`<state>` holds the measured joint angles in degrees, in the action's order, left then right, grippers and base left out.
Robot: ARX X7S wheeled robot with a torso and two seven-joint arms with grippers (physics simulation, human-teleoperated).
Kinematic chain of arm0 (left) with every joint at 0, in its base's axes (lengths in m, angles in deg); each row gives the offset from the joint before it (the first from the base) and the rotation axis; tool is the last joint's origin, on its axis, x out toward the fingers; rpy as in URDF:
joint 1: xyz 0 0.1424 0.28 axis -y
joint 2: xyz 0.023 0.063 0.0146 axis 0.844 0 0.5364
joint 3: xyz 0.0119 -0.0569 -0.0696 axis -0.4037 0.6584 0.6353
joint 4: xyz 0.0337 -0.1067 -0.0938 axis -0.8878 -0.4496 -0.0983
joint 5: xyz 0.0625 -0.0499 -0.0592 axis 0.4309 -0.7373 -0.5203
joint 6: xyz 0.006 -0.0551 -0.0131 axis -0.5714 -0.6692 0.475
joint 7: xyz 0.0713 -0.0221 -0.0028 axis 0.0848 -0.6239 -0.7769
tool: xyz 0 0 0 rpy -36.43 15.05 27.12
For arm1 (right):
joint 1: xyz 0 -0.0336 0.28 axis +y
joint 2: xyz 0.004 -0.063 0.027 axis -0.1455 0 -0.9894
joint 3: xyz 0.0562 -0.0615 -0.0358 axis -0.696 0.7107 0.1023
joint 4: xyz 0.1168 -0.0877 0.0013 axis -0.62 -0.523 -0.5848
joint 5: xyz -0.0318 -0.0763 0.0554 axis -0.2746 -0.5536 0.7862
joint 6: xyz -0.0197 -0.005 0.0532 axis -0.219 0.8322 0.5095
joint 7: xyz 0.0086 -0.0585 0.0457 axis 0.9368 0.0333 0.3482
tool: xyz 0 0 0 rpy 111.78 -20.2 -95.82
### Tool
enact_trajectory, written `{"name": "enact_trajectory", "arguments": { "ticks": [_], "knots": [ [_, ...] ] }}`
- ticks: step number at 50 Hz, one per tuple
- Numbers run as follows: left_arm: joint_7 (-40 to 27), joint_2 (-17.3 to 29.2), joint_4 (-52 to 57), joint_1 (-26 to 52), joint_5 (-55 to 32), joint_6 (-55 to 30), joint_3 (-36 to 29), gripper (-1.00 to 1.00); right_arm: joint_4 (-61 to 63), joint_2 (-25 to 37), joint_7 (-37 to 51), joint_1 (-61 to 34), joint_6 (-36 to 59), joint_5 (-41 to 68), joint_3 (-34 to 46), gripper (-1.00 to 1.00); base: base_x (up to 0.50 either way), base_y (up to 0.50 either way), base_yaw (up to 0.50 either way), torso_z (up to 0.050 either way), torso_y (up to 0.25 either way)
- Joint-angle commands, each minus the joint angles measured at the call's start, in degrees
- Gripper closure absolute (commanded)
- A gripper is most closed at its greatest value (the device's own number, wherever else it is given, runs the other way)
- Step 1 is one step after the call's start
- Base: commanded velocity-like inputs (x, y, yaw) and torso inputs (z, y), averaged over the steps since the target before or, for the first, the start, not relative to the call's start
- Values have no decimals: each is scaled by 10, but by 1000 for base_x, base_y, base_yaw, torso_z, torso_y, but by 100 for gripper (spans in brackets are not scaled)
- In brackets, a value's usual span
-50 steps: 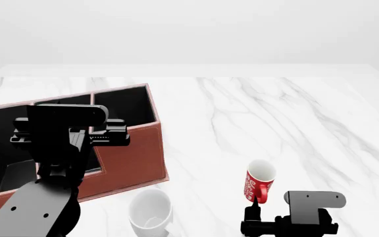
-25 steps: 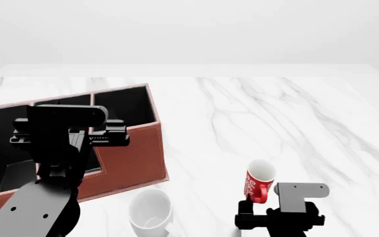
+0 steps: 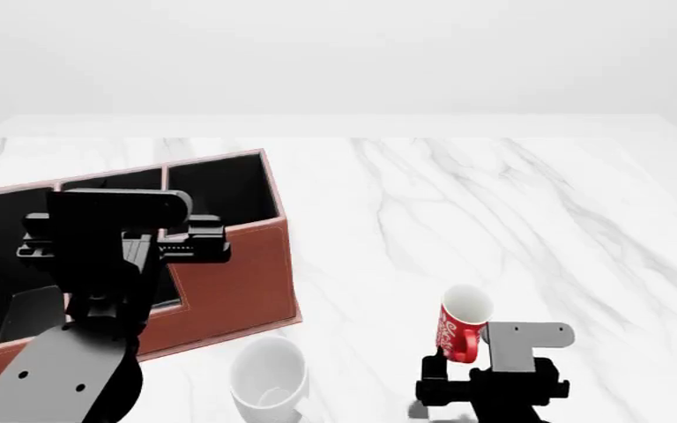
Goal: Pick up the red mug and place it to the right of the caddy.
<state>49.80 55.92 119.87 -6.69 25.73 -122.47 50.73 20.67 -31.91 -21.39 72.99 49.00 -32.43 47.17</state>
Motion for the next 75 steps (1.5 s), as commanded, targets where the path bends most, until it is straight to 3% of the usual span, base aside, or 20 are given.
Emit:
{"name": "enact_trajectory", "arguments": {
  "ticks": [1, 12, 13, 30, 39, 49, 57, 62, 68, 75],
  "knots": [
    [-2, 2, 0, 2, -3, -1, -2, -100, -49, -1, -6, -17, -18, -6, 7, -100, 0, 0, 0, 0, 0],
    [-5, 3, -1, 5, -5, -2, -4, -100, -64, 1, -3, -21, -28, -11, 12, -100, 0, 0, 0, 0, 0],
    [-5, 3, -2, 5, -5, -1, -4, -100, -62, 1, -1, -20, -30, -12, 12, 100, 0, 0, 0, 0, 0],
    [-8, 5, -5, 0, -8, 4, -3, -100, -58, 2, 9, -16, -35, -10, 10, 100, 0, 0, 0, 0, 0],
    [-9, 6, -4, 0, -11, 4, -2, -100, 7, 19, 13, -14, -8, 0, 9, 100, 0, 0, 0, 0, 0],
    [-11, 8, -4, 0, -13, 5, 0, -100, 94, 61, -5, -93, 64, 16, 29, 100, 0, 0, 0, 0, 0],
    [-12, 9, -5, 1, -15, 6, 1, -100, -36, 69, -107, -226, 47, 38, 64, 100, 0, 0, 0, 0, 1],
    [-13, 10, -6, 5, -16, 3, 0, -100, -162, 55, -168, -279, -54, 1, 119, 100, 0, 0, 0, 0, 0],
    [-13, 10, -15, 11, -16, 6, -3, -100, -339, 7, -242, -372, -116, -3, 147, 100, 0, 0, 0, 0, 0],
    [-14, 11, -17, 11, -17, 8, -5, -100, -446, -33, -285, -408, -162, -20, 187, 100, 0, 0, 0, 0, 1]
  ]
}}
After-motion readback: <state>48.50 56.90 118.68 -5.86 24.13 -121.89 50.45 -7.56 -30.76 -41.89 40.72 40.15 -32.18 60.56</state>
